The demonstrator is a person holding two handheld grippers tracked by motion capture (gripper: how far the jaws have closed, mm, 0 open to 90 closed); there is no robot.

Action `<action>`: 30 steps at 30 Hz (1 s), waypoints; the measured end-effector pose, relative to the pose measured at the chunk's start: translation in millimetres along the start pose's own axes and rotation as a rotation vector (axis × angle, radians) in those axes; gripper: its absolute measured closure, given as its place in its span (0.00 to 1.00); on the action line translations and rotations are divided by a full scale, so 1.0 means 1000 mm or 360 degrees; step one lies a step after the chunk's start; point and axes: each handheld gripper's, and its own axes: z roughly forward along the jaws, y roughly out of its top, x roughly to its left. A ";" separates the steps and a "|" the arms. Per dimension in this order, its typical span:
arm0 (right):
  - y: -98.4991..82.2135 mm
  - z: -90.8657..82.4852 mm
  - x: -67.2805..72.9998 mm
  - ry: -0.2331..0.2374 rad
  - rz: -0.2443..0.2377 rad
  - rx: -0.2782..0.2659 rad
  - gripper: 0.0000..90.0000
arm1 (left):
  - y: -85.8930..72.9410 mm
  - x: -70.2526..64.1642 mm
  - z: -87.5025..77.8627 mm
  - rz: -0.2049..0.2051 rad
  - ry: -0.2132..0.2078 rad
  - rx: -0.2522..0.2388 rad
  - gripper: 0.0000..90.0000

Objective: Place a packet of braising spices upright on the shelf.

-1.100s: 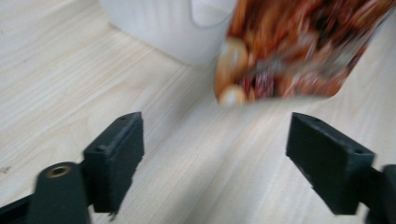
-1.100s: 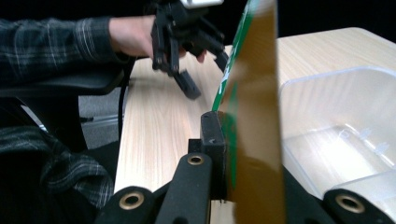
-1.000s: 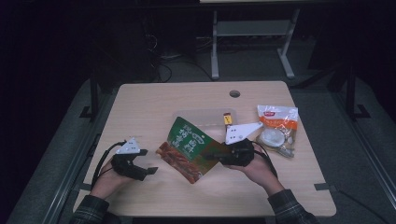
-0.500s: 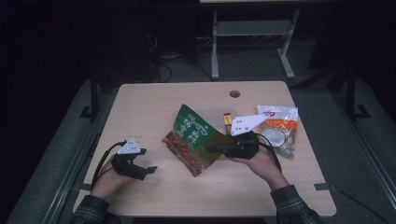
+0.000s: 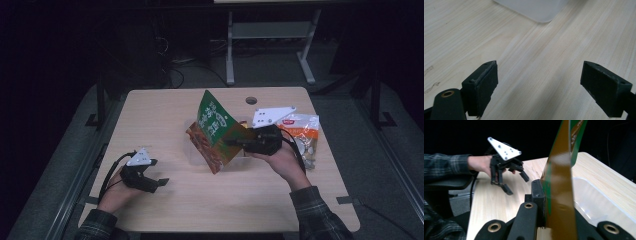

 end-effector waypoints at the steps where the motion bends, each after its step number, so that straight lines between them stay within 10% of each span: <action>1: 0.001 0.001 -0.002 -0.0005 -0.0001 0.0009 1.00 | 0.000 0.001 -0.001 0.0015 -0.0002 0.0013 0.16; 30: 0.020 0.029 -0.051 -0.0148 0.0079 0.0123 1.00 | 0.001 -0.006 0.006 -0.0012 -0.0053 0.0064 0.16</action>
